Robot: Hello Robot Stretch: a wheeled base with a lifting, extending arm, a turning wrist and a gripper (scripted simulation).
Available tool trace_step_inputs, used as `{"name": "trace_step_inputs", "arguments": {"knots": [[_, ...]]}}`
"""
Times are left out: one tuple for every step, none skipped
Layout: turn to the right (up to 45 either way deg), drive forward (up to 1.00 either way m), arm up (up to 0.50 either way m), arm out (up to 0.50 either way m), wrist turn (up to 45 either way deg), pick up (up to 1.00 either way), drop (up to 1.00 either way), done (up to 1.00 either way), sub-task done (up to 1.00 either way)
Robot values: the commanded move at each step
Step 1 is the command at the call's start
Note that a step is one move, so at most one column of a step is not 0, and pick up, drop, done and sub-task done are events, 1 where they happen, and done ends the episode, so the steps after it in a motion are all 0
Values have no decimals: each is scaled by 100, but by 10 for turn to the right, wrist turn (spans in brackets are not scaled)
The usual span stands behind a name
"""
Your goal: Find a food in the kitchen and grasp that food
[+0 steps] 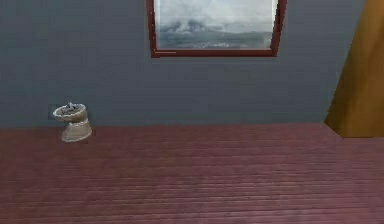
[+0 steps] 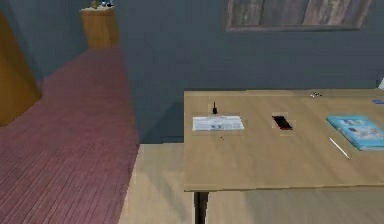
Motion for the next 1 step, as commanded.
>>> {"name": "trace_step_inputs", "arguments": {"knots": [[0,15,0,0,0,0,0,0,0]]}}
